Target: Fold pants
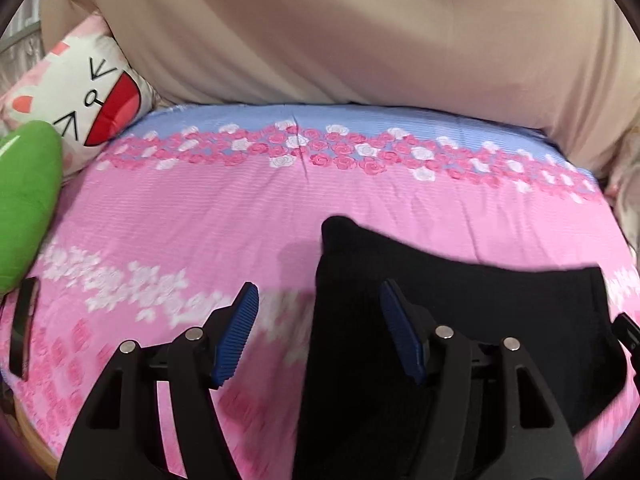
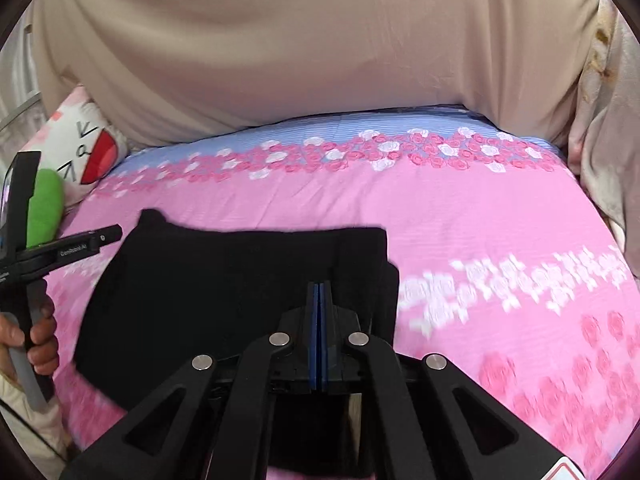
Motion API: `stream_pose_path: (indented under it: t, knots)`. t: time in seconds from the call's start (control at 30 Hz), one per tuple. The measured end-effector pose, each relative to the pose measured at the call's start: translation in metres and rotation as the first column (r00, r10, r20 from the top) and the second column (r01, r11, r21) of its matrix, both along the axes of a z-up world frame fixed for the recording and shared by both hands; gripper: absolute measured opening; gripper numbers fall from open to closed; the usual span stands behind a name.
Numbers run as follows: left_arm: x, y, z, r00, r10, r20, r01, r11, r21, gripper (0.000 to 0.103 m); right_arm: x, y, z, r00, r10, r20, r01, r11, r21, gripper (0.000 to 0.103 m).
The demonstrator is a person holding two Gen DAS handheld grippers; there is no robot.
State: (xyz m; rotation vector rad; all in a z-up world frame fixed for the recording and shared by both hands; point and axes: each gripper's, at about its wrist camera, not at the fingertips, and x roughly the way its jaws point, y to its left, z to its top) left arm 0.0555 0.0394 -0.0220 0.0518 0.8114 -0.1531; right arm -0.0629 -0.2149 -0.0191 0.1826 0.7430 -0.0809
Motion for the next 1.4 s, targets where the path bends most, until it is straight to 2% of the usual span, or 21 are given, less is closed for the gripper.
stream_pose_path:
  t: [0.1,0.13,0.2,0.23,0.33,0.43,0.47,0.53,0.6,0.67,0.73,0.77,0.83,1.0,1.07,1.17,1.23,1.4]
  knots:
    - [-0.029,0.007,-0.012,0.999,-0.027,-0.042,0.025,0.999,-0.026,0.061,-0.012,-0.002,-0.026,0.998,0.004,-0.069,-0.006,1.0,-0.02,0.0]
    - [-0.031,0.005,-0.02,0.998,-0.034,-0.058,0.033,0.999,-0.01,0.062,-0.014,-0.007,-0.034,0.998,0.0,-0.058,0.0,1.0,0.009,0.0]
    - [-0.033,-0.001,-0.038,0.997,-0.021,-0.08,0.023,0.999,0.033,0.063,-0.022,-0.011,-0.025,0.999,-0.02,-0.043,0.022,0.999,0.039,0.0]
    - [-0.036,0.0,-0.039,0.998,-0.008,-0.058,0.01,0.999,0.042,0.063,-0.028,-0.007,-0.016,0.999,-0.028,-0.021,0.028,0.999,0.019,0.0]
    - [-0.041,-0.001,-0.031,0.999,-0.005,-0.034,0.007,0.998,0.059,0.063,-0.045,0.003,-0.002,1.0,0.008,0.017,-0.008,1.0,0.012,0.001]
    - [-0.04,0.001,-0.03,0.999,-0.006,-0.045,0.008,0.999,0.05,0.062,-0.044,0.002,-0.028,0.999,-0.005,-0.054,0.003,1.0,-0.03,0.0]
    - [-0.042,0.003,-0.027,0.999,-0.01,-0.047,0.012,0.999,0.039,0.062,-0.045,-0.003,-0.036,0.999,-0.013,-0.046,0.012,1.0,-0.013,0.0]
    - [-0.049,0.008,-0.018,0.999,-0.012,-0.03,0.012,0.999,0.03,0.062,-0.052,-0.004,-0.026,0.999,-0.028,-0.035,0.029,0.999,0.028,0.0]
    - [-0.058,0.012,-0.009,1.0,-0.011,-0.004,0.011,1.0,0.025,0.062,-0.065,0.006,-0.004,1.0,-0.019,0.02,0.02,1.0,-0.012,0.001]
    - [-0.065,0.016,-0.004,1.0,-0.013,0.008,0.013,1.0,0.02,0.062,-0.069,0.013,0.002,0.999,0.011,0.032,-0.011,1.0,-0.014,0.001]
    - [-0.069,0.014,-0.005,1.0,-0.016,0.003,0.016,1.0,0.019,0.062,-0.063,0.016,-0.01,1.0,0.012,-0.003,-0.012,0.999,-0.037,0.0]
    - [-0.069,0.012,-0.007,1.0,-0.019,-0.003,0.019,1.0,0.022,0.062,-0.055,0.012,-0.029,0.998,-0.017,-0.061,0.012,0.998,-0.069,0.0]
    - [-0.069,0.009,-0.014,1.0,-0.02,-0.019,0.021,0.999,0.037,0.062,-0.057,0.007,-0.037,0.999,-0.013,-0.034,0.012,0.999,-0.048,0.0]
    - [-0.068,0.013,-0.024,0.999,-0.006,-0.047,0.008,0.999,0.04,0.062,-0.069,0.015,-0.005,1.0,0.001,0.011,0.0,1.0,-0.024,0.0]
    - [-0.067,0.013,-0.025,0.999,-0.005,-0.049,0.007,0.999,0.042,0.062,-0.067,0.019,-0.006,1.0,0.017,0.01,-0.016,0.999,-0.028,0.0]
    - [-0.066,0.013,-0.028,0.999,-0.002,-0.053,0.005,0.999,0.049,0.062,-0.054,0.014,-0.037,0.998,0.004,-0.063,-0.006,1.0,-0.028,0.0]
    - [-0.066,0.013,-0.029,0.999,0.0,-0.054,0.003,0.998,0.063,0.063,-0.057,0.012,-0.033,0.999,-0.001,-0.049,0.002,1.0,0.003,0.0]
    - [-0.069,0.014,-0.028,0.999,0.005,-0.041,-0.002,0.997,0.072,0.062,-0.063,0.027,-0.009,1.0,0.021,-0.006,-0.022,0.998,-0.052,0.002]
